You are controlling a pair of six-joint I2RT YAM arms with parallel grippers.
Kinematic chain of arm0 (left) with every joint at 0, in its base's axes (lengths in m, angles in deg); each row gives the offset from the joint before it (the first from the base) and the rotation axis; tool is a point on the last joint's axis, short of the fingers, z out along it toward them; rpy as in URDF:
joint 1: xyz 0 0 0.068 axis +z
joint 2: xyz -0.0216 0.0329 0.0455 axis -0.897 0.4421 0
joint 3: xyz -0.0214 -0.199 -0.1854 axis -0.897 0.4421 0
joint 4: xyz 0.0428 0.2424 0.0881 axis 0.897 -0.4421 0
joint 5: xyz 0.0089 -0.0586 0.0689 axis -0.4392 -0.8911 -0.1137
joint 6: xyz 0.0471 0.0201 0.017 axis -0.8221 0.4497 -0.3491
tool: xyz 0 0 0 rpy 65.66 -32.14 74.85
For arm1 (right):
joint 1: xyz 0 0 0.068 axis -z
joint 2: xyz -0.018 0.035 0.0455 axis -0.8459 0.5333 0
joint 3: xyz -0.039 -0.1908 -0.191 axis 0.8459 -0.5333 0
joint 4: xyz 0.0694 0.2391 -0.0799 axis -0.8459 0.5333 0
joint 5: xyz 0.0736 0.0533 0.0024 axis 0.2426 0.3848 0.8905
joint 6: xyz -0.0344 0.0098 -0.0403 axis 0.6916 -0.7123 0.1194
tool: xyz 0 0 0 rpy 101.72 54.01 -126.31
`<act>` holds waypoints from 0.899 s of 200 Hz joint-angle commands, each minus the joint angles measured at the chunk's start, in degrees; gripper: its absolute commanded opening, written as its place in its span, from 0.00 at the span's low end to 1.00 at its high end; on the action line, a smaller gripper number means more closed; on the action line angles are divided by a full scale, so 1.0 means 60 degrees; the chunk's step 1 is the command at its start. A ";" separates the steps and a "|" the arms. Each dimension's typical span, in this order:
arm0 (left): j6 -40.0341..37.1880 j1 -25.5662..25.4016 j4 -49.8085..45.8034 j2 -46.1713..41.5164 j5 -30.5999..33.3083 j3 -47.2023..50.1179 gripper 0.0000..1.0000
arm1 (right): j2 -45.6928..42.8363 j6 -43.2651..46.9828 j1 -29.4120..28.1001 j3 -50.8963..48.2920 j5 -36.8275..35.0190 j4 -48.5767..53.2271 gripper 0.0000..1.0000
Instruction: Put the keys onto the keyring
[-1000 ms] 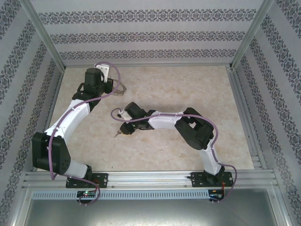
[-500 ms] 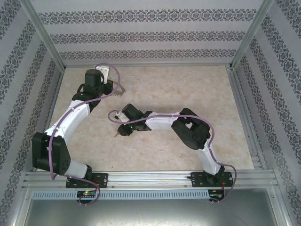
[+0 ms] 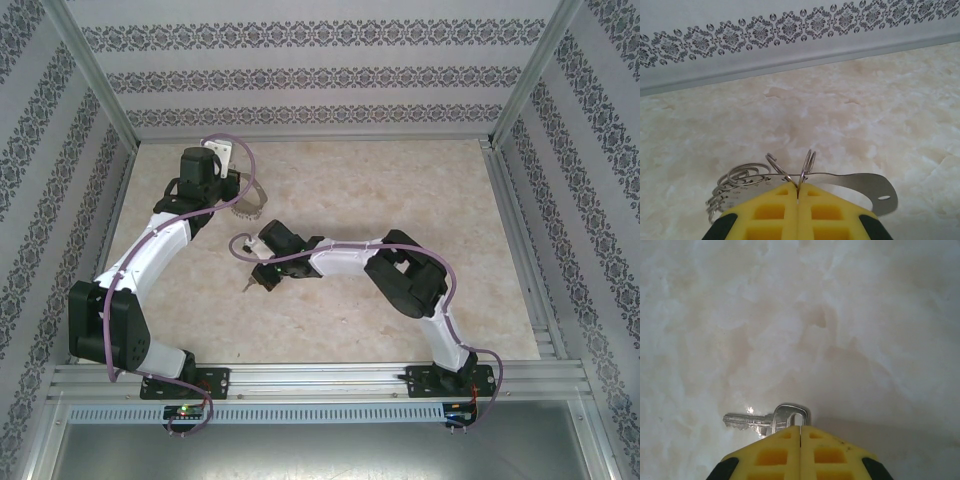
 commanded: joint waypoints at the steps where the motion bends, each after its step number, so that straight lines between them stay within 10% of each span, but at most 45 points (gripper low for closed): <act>1: 0.0042 0.0173 0.0021 -0.0411 -0.0180 0.0017 0.00 | -0.0472 0.0177 -0.0078 -0.0539 -0.0339 0.0262 0.00; 84: 0.0089 0.0018 -0.0563 -0.0921 -0.1703 -0.0073 0.00 | -0.4108 0.0143 0.1233 -0.3143 -0.0198 0.0082 0.00; 180: -0.1175 -0.2175 -0.1287 -0.0644 -0.2704 -0.0287 0.00 | -0.7652 -0.0610 0.4152 -0.5185 0.0803 -0.0023 0.00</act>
